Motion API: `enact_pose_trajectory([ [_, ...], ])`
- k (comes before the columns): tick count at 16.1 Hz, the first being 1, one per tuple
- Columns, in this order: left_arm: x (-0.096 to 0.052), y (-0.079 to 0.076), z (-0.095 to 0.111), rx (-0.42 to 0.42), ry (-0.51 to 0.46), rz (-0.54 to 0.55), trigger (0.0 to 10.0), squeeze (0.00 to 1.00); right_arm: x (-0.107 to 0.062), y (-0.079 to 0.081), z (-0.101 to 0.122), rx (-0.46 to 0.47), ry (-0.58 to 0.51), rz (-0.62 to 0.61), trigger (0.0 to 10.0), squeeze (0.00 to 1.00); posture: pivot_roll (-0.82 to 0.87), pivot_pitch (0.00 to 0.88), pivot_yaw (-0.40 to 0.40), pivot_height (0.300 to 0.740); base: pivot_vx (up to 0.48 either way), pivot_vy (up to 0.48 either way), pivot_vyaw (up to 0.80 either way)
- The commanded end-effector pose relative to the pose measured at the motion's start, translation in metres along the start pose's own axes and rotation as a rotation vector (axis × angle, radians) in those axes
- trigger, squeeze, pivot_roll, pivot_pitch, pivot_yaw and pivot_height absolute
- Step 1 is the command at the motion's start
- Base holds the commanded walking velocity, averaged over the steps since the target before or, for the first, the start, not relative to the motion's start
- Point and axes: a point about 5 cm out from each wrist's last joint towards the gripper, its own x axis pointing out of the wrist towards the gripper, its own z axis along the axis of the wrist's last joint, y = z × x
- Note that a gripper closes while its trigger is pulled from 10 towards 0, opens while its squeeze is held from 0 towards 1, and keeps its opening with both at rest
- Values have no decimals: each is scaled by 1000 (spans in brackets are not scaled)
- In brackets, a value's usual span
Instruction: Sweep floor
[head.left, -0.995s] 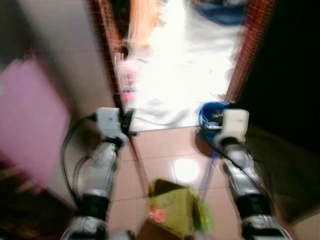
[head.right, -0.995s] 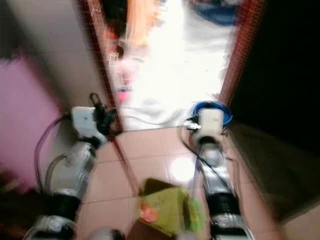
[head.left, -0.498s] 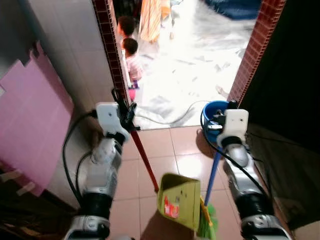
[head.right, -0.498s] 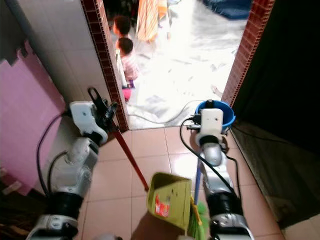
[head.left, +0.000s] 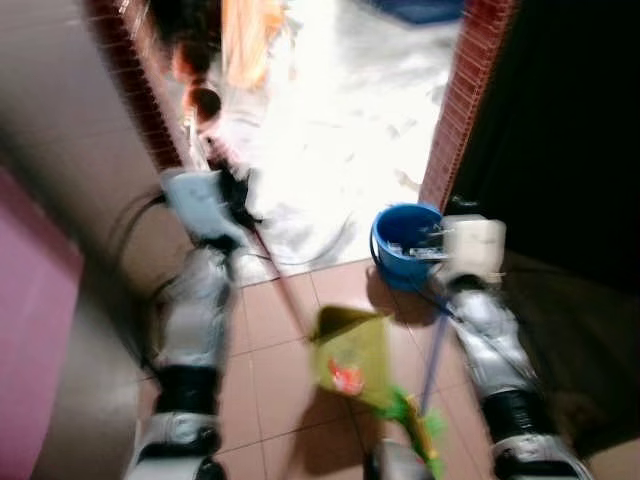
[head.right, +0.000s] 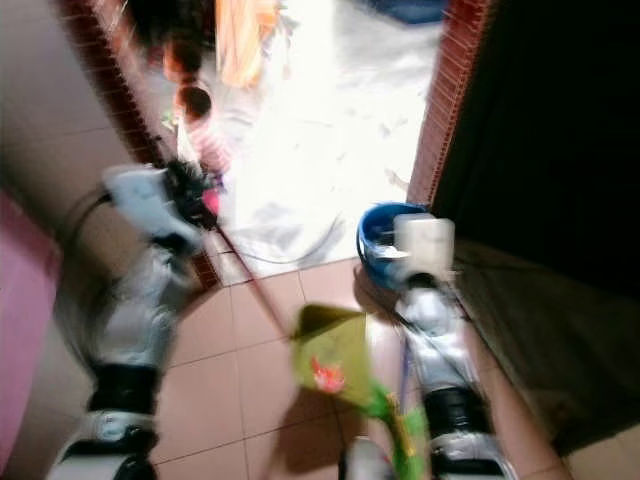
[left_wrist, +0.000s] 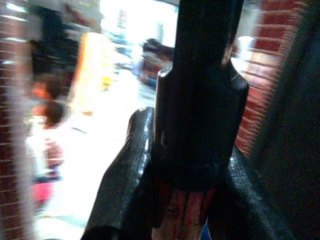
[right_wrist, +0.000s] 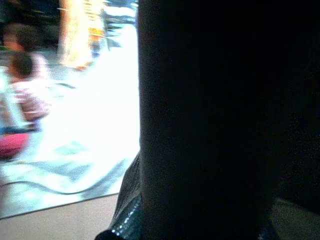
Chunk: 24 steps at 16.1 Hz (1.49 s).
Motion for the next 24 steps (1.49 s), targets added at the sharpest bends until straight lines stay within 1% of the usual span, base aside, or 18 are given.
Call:
enact_pose_trajectory([
  [1,7,-1,23,-53,-92,-7,10000,0,4,15,13,-5,-46,45,10000,0,-100,0,50,740,398,0,-644],
  [6,10,-5,37,-77,-133,-7,10000,0,4,16,12,-11,-40,53,10000,0,-100,0,47,740,395,0,0],
  [7,12,-6,43,-91,-156,-2,10000,0,4,16,12,-10,-40,57,10000,0,-100,0,47,740,398,0,0],
  [9,18,-9,62,-117,-218,4,10000,0,3,17,11,-8,-38,62,10000,0,-103,0,48,740,390,0,0],
  [10,20,-10,67,-127,-230,2,10000,0,3,17,10,-10,-35,64,10000,0,-103,0,48,740,394,0,0],
  [11,24,-10,79,-130,-267,12,10000,0,3,18,10,-10,-32,67,10000,0,-103,0,48,740,394,0,0],
  [14,31,-2,95,-128,-311,79,10000,0,3,20,9,-6,-27,80,10000,0,-105,0,50,740,393,0,0],
  [16,33,3,96,-135,-311,121,10000,0,3,21,9,-5,-23,85,10000,0,-107,0,51,740,384,0,0],
  [17,35,12,101,-137,-327,176,10000,0,2,22,8,-4,-21,92,10000,0,-109,0,52,740,375,0,0],
  [19,38,17,106,-119,-346,215,10000,0,2,23,8,-2,-21,101,10000,0,-108,0,49,740,351,0,0],
  [21,40,17,108,-109,-360,236,10000,0,2,26,8,0,-21,112,10000,0,-109,0,46,740,330,0,0],
  [24,43,13,110,-76,-373,223,10000,0,2,27,8,1,-21,122,10000,0,-109,0,50,740,326,0,0],
])
